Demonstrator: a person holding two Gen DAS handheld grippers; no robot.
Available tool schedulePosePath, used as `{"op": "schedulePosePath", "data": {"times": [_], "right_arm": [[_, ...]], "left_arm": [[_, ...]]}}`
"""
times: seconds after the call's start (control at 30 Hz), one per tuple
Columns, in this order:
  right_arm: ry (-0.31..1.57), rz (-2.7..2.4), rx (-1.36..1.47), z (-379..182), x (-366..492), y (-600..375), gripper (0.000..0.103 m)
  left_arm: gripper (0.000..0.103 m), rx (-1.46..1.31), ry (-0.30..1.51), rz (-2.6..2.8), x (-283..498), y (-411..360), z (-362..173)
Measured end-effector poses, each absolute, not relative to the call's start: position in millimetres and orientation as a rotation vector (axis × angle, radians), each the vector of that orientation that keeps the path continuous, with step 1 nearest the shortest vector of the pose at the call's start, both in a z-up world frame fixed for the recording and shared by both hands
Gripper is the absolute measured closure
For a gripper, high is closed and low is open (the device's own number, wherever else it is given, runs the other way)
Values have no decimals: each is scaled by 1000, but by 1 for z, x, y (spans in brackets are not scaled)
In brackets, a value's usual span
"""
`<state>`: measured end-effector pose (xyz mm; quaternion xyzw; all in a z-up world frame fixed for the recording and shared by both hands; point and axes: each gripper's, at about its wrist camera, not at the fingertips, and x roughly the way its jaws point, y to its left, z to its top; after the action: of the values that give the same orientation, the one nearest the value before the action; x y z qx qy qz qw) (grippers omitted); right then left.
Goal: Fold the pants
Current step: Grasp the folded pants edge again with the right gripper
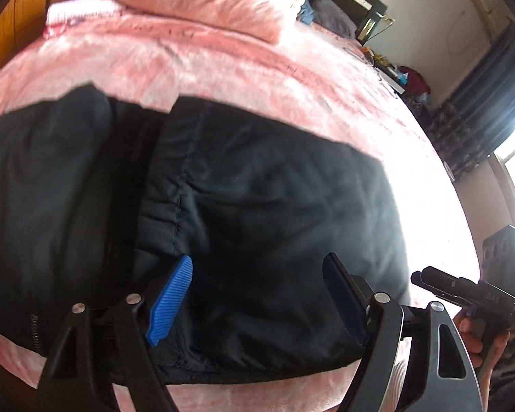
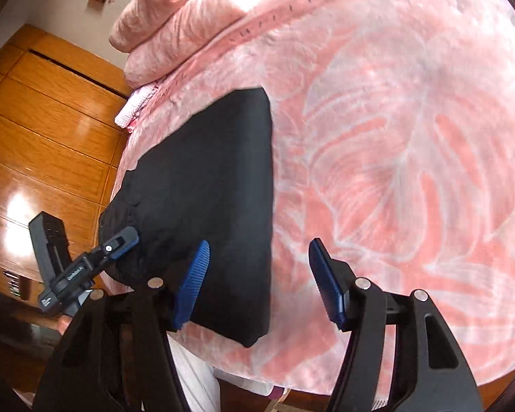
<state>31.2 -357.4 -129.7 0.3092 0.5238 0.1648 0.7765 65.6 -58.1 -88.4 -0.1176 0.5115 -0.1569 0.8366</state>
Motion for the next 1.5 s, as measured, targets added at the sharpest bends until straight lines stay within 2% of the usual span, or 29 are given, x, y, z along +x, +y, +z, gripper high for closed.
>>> {"op": "schedulePosePath", "data": {"times": [0.17, 0.33, 0.43, 0.47, 0.5, 0.57, 0.7, 0.77, 0.93, 1.07, 1.23, 1.3, 1.4, 1.5], "right_arm": [[1167, 477, 712, -150, 40, -341, 42], [1220, 597, 871, -178, 54, -326, 42], [1209, 625, 893, -177, 53, -327, 62], [1193, 645, 919, -174, 53, -330, 75], [1181, 660, 932, -170, 52, -333, 82], [1164, 664, 904, -155, 54, -334, 86], [1168, 646, 828, -125, 61, -335, 90], [1155, 614, 801, -113, 55, -346, 91], [1104, 468, 765, -96, 36, -401, 91], [1149, 360, 760, -121, 14, -433, 88], [1202, 311, 745, -152, 11, -433, 75], [1200, 282, 697, -144, 11, -429, 65], [1156, 161, 506, -117, 3, -422, 58], [1070, 43, 279, -90, -9, -408, 55]], "left_arm": [[25, -196, 1120, -357, 67, -66, -95], [25, -263, 1125, -387, 64, -53, -101], [25, -309, 1132, -402, 69, -45, -104], [25, -317, 1134, -409, 69, -44, -104], [25, -327, 1138, -416, 70, -45, -105], [24, -352, 1147, -416, 72, -48, -108], [13, -331, 1137, -390, 74, -67, -108], [13, -317, 1134, -394, 74, -83, -107], [13, -369, 1167, -545, 74, -134, -109], [10, -309, 1171, -567, 70, -170, -118], [9, -170, 1097, -560, 54, -181, -116], [10, -209, 1075, -577, 49, -170, -109], [10, -285, 1035, -565, 42, -139, -93], [10, -286, 996, -497, 32, -109, -79]]}}
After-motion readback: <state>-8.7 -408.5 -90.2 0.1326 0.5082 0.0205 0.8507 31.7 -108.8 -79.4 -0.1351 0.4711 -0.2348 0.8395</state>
